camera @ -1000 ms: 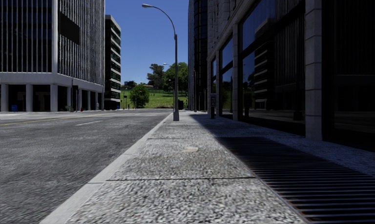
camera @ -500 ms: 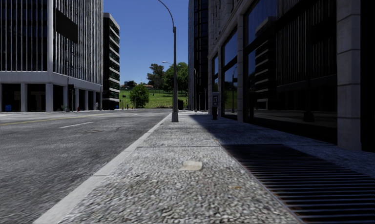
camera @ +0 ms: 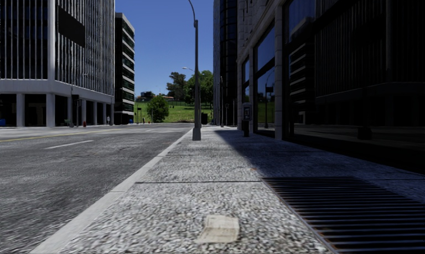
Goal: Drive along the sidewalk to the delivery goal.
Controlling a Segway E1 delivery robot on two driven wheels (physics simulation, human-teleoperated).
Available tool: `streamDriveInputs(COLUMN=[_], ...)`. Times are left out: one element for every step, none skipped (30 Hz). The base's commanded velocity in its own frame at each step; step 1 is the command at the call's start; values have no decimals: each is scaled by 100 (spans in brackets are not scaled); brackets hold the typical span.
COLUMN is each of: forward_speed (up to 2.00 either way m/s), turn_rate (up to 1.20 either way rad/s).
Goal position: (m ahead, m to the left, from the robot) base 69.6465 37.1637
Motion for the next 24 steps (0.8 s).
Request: streamDriveInputs(forward_speed=[192,192,192,192,192,192,192,192,192,192,192,192,192,192,192,192,192,192,192,192,192,192,192,192], turn_rate=[-16,-17,-17,-17,-17,-17,-17,-17,-17,-17,-19,-21,-23,-24,-25,-25,-25,-27,-28,-29,-29,-29,-29,-29])
